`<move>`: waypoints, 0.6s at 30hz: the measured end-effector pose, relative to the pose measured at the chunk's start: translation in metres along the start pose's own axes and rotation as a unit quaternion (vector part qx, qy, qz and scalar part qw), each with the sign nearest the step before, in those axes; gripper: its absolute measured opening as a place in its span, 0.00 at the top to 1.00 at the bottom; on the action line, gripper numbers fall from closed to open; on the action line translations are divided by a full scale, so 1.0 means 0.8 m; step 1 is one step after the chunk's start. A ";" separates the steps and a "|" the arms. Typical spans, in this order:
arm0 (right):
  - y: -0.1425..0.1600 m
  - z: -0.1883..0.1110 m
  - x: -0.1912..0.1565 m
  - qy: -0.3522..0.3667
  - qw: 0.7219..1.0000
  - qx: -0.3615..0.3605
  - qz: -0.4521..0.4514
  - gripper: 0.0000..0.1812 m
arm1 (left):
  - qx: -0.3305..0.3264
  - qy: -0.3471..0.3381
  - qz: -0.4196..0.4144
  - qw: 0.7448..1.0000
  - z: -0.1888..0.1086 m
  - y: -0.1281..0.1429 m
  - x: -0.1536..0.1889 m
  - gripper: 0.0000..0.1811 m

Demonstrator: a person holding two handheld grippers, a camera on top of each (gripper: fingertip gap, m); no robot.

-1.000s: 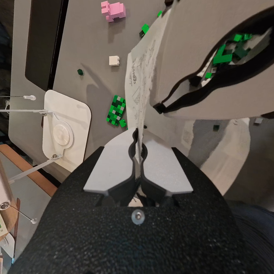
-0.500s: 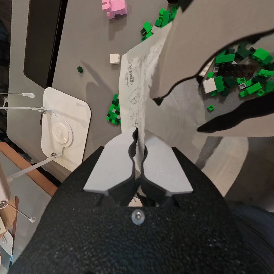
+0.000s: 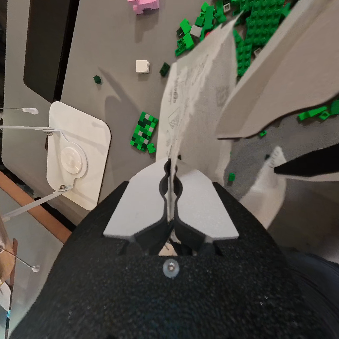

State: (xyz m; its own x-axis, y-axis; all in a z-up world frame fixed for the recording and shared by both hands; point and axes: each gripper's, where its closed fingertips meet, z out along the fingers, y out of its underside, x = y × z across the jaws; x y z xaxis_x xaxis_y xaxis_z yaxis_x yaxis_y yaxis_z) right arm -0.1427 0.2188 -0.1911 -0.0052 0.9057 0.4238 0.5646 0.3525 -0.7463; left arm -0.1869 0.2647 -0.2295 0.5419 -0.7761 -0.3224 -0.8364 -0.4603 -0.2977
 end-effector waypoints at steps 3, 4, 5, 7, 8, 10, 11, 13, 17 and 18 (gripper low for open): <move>-0.008 -0.016 0.008 0.005 1.000 0.023 0.018 0.77 | -0.008 -0.005 -0.004 1.000 0.002 0.004 -0.004 1.00; -0.009 -0.022 0.014 0.013 0.999 0.029 0.025 0.78 | -0.009 -0.004 -0.006 1.000 0.003 0.005 -0.004 1.00; -0.009 -0.028 0.020 0.021 0.999 0.033 0.034 0.79 | -0.009 -0.005 -0.006 1.000 0.003 0.005 -0.005 1.00; -0.004 -0.041 0.038 0.048 0.997 0.036 0.055 0.82 | -0.007 -0.005 -0.005 1.000 0.003 0.005 -0.005 1.00; 0.001 -0.048 0.048 0.065 0.995 0.032 0.068 0.83 | -0.007 -0.005 -0.005 1.000 0.003 0.005 -0.005 1.00; 0.016 -0.062 0.068 0.105 0.989 0.025 0.101 0.85 | -0.008 -0.004 -0.005 1.000 0.004 0.006 -0.006 1.00; 0.025 -0.069 0.077 0.123 0.985 0.026 0.120 0.85 | -0.009 -0.003 -0.006 1.000 0.005 0.006 -0.006 1.00; 0.049 -0.080 0.088 0.152 0.974 0.029 0.164 0.85 | -0.009 -0.001 -0.006 1.000 0.006 0.007 -0.006 1.00; 0.125 -0.089 0.079 0.162 0.957 -0.007 0.242 0.80 | -0.004 -0.002 -0.010 1.000 0.004 0.008 -0.009 1.00; 0.145 -0.092 0.077 0.171 0.950 -0.012 0.261 0.79 | -0.003 -0.002 -0.012 1.000 0.003 0.009 -0.010 1.00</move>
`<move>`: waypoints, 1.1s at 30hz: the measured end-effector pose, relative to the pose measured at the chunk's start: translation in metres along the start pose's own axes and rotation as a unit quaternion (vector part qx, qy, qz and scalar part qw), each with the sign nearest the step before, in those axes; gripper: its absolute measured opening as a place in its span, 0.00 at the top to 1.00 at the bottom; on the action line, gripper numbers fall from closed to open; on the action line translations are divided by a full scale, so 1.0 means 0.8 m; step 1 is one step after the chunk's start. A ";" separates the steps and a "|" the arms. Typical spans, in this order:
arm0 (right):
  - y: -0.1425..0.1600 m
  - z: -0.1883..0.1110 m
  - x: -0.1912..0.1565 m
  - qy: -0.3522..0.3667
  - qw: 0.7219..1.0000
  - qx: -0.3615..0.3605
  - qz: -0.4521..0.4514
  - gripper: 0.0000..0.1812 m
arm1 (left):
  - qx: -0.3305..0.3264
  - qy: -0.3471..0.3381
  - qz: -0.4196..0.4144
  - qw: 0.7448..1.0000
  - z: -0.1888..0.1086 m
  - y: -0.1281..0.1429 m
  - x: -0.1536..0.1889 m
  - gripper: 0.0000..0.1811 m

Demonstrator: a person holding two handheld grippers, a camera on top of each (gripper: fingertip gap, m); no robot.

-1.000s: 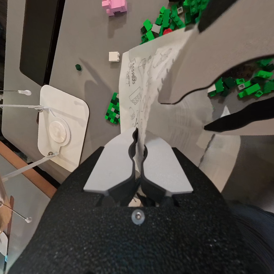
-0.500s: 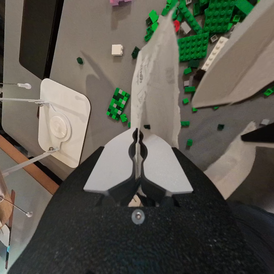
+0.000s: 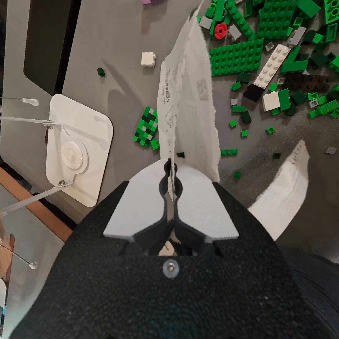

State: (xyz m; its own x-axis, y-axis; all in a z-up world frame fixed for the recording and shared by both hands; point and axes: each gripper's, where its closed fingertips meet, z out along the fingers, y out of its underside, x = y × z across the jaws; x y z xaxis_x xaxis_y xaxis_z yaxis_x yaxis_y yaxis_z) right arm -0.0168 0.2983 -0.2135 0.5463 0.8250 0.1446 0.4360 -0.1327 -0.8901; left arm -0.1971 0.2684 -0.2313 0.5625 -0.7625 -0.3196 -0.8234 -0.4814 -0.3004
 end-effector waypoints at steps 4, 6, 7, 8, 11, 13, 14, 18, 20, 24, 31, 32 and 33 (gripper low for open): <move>0.049 -0.011 0.028 0.027 0.996 0.020 0.077 0.82 | 0.004 0.001 -0.015 1.000 -0.001 0.006 -0.006 1.00; 0.066 -0.014 0.041 0.034 0.994 0.019 0.107 0.82 | 0.002 0.000 -0.024 1.000 0.000 0.012 -0.010 1.00; 0.074 -0.014 0.045 0.034 0.993 0.009 0.116 0.82 | 0.001 0.001 -0.029 1.000 0.001 0.014 -0.012 1.00; 0.081 -0.014 0.049 0.036 0.992 -0.002 0.121 0.82 | 0.000 0.002 -0.032 0.999 0.001 0.016 -0.014 1.00; 0.099 -0.011 0.058 0.053 0.992 -0.026 0.116 0.82 | -0.004 0.003 -0.042 0.999 0.004 0.022 -0.017 1.00; 0.108 -0.008 0.059 0.057 0.992 -0.042 0.107 0.82 | -0.006 0.003 -0.047 0.999 0.004 0.025 -0.020 1.00; 0.112 -0.007 0.059 0.055 0.992 -0.049 0.101 0.83 | -0.006 0.002 -0.049 0.999 0.004 0.026 -0.021 1.00; 0.123 -0.005 0.059 0.052 0.992 -0.071 0.087 0.85 | -0.004 -0.001 -0.061 0.998 0.002 0.033 -0.026 1.00; 0.128 -0.003 0.058 0.036 0.991 -0.083 0.097 0.83 | -0.003 -0.004 -0.067 0.998 0.000 0.035 -0.028 1.00; 0.135 0.000 0.067 0.033 0.989 -0.103 0.097 0.87 | 0.001 -0.004 -0.070 0.998 -0.003 0.037 -0.028 1.00; 0.138 0.025 0.094 -0.008 0.989 -0.148 0.013 0.92 | 0.007 -0.004 -0.057 0.998 -0.005 0.030 -0.024 1.00; 0.139 0.030 0.095 -0.031 0.987 -0.157 0.004 0.92 | 0.007 -0.005 -0.054 0.999 -0.005 0.028 -0.023 1.00; 0.137 0.035 0.093 -0.061 0.985 -0.161 0.003 0.92 | 0.007 -0.005 -0.051 0.999 -0.006 0.027 -0.022 1.00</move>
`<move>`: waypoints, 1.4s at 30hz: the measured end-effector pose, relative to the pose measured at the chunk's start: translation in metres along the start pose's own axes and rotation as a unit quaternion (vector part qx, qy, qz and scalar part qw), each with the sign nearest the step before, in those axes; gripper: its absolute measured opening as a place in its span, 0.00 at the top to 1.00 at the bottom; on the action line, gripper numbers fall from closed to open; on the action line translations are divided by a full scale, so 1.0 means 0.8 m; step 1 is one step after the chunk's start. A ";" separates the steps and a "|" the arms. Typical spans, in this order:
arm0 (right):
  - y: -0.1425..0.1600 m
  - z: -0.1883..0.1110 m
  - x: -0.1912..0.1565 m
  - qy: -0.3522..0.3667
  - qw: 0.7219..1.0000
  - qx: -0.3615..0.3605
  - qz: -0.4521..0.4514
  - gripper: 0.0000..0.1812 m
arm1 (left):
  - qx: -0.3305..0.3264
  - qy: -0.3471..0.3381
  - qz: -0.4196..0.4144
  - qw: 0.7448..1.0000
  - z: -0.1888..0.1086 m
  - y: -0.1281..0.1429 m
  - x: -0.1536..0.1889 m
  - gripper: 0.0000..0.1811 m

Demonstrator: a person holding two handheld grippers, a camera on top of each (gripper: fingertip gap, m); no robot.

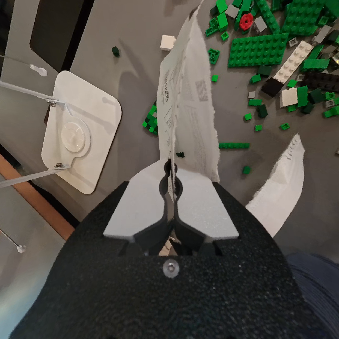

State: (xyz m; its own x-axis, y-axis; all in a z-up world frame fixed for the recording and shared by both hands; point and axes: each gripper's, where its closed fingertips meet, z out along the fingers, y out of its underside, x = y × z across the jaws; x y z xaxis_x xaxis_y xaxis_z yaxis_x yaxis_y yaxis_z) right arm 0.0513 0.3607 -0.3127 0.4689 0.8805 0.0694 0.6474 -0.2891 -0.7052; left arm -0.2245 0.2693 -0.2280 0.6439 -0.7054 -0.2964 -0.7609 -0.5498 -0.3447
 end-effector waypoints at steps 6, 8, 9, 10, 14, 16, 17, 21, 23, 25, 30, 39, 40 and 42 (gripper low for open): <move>-0.004 0.023 0.004 -0.083 0.995 -0.044 -0.019 0.89 | 0.001 -0.003 0.013 1.000 -0.002 -0.006 0.006 1.00; 0.000 0.029 0.007 -0.090 0.994 -0.057 -0.026 0.89 | 0.003 -0.003 0.015 1.000 -0.003 -0.007 0.006 1.00; 0.002 0.031 0.007 -0.096 0.993 -0.062 -0.026 0.89 | 0.003 -0.003 0.015 1.000 -0.004 -0.007 0.006 1.00; 0.003 0.033 0.007 -0.103 0.992 -0.065 -0.026 0.90 | 0.004 -0.004 0.014 1.000 -0.004 -0.007 0.006 1.00; 0.003 0.039 0.007 -0.116 0.991 -0.067 -0.020 0.92 | 0.006 -0.004 0.011 1.000 -0.006 -0.005 0.005 1.00; 0.003 0.039 0.006 -0.124 0.990 -0.069 -0.019 0.94 | 0.007 -0.005 0.009 1.000 -0.006 -0.005 0.004 1.00; 0.003 0.039 0.005 -0.129 0.989 -0.071 -0.017 0.95 | 0.007 -0.005 0.009 1.000 -0.006 -0.004 0.004 1.00; 0.004 0.037 0.004 -0.126 0.989 -0.077 -0.025 0.96 | 0.008 -0.005 0.010 1.000 -0.007 -0.005 0.005 1.00; -0.002 0.025 -0.003 -0.114 0.991 -0.062 -0.036 0.96 | 0.007 -0.004 0.011 1.000 -0.007 -0.006 0.006 1.00; -0.011 -0.002 -0.020 -0.096 0.994 -0.037 -0.046 0.96 | 0.008 -0.003 0.014 1.000 -0.006 -0.007 0.007 1.00; 0.024 -0.086 -0.094 -0.056 0.996 -0.028 -0.063 0.96 | 0.019 0.000 0.025 1.000 -0.010 -0.013 0.012 1.00; 0.130 -0.116 -0.199 -0.072 0.994 -0.084 -0.021 0.96 | 0.039 0.001 0.053 0.998 -0.020 -0.027 0.026 1.00; 0.135 -0.116 -0.203 -0.073 0.993 -0.091 -0.025 0.96 | 0.042 0.001 0.056 0.998 -0.021 -0.028 0.027 1.00; 0.137 -0.118 -0.208 -0.073 0.993 -0.089 -0.028 0.96 | 0.048 0.000 0.061 0.997 -0.025 -0.030 0.030 1.00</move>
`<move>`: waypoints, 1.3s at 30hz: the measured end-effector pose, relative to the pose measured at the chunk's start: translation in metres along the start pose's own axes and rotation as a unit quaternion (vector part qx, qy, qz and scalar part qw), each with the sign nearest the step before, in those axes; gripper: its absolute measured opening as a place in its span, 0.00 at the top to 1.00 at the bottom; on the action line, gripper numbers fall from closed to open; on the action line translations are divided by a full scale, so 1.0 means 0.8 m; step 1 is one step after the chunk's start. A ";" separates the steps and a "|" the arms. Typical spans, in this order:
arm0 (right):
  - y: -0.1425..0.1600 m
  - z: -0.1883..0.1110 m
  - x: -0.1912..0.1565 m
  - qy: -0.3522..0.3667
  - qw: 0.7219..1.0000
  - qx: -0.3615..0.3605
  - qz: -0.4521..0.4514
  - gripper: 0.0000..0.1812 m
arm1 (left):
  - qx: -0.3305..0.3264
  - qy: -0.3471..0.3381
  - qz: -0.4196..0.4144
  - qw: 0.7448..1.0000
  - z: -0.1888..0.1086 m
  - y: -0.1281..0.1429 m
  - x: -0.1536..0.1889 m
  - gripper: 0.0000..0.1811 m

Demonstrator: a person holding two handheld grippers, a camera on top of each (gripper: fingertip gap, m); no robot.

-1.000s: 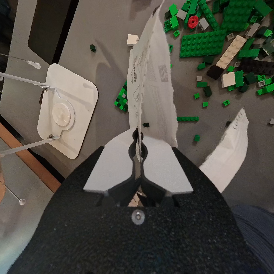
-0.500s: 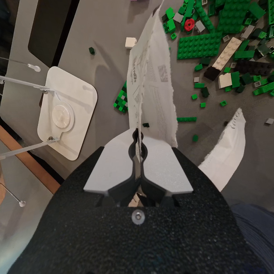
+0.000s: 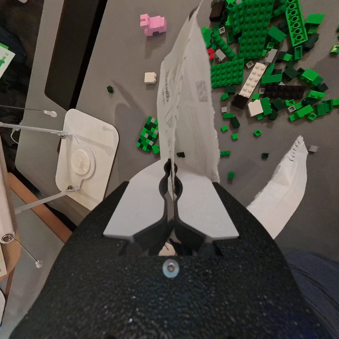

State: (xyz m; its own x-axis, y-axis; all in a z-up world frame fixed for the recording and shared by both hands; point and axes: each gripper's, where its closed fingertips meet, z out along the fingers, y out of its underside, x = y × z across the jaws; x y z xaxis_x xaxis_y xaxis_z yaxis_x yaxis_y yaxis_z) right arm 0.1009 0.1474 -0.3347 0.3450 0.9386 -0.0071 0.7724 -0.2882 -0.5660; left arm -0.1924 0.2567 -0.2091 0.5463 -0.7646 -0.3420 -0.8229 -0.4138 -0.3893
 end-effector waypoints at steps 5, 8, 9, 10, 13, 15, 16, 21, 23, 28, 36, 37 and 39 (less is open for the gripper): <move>0.002 -0.002 -0.002 -0.004 1.000 -0.005 0.006 0.88 | 0.012 0.001 0.007 1.000 -0.006 -0.004 0.004 1.00; 0.001 -0.007 -0.001 -0.008 1.000 -0.008 0.008 0.86 | 0.017 0.001 0.007 1.000 -0.009 -0.004 0.004 1.00; -0.001 -0.010 0.000 -0.010 1.000 -0.007 0.008 0.86 | 0.019 0.001 0.007 1.000 -0.010 -0.005 0.004 1.00; -0.004 -0.013 -0.001 -0.019 1.000 -0.009 0.010 0.87 | 0.021 0.001 0.007 1.000 -0.010 -0.005 0.004 1.00; -0.001 -0.014 0.000 -0.032 0.999 -0.039 0.001 0.85 | 0.022 0.002 0.008 1.000 -0.011 -0.005 0.005 1.00; 0.004 -0.013 0.004 -0.031 0.998 -0.055 0.002 0.84 | 0.022 0.003 0.012 1.000 -0.011 -0.007 0.008 1.00; 0.004 -0.013 0.011 -0.018 0.998 -0.052 0.002 0.83 | 0.023 0.003 0.015 1.000 -0.011 -0.008 0.008 1.00; -0.040 -0.018 0.067 0.082 0.996 0.026 -0.007 0.88 | 0.028 0.005 0.027 0.999 -0.013 -0.014 0.014 1.00; -0.046 -0.009 0.085 0.087 0.996 0.022 0.003 0.89 | 0.027 0.007 0.029 0.999 -0.012 -0.014 0.015 1.00; -0.045 0.024 0.097 0.048 0.999 -0.005 0.011 0.90 | 0.029 0.006 0.029 0.999 -0.013 -0.014 0.015 1.00; -0.046 0.031 0.102 0.032 0.999 -0.027 0.020 0.93 | 0.031 0.003 0.025 0.999 -0.016 -0.012 0.013 1.00; -0.045 0.031 0.099 0.025 0.999 -0.028 0.023 0.93 | 0.031 0.003 0.025 0.999 -0.015 -0.012 0.013 1.00; -0.045 0.032 0.097 0.013 0.999 -0.026 0.031 0.93 | 0.031 0.004 0.025 0.999 -0.016 -0.013 0.013 1.00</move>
State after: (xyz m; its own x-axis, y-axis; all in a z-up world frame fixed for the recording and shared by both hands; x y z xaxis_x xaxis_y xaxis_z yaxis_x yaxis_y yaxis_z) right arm 0.0863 0.2356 -0.3358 0.4063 0.9135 -0.0193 0.7753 -0.3558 -0.5218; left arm -0.1803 0.2467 -0.1981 0.5036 -0.7870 -0.3563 -0.8375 -0.3434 -0.4251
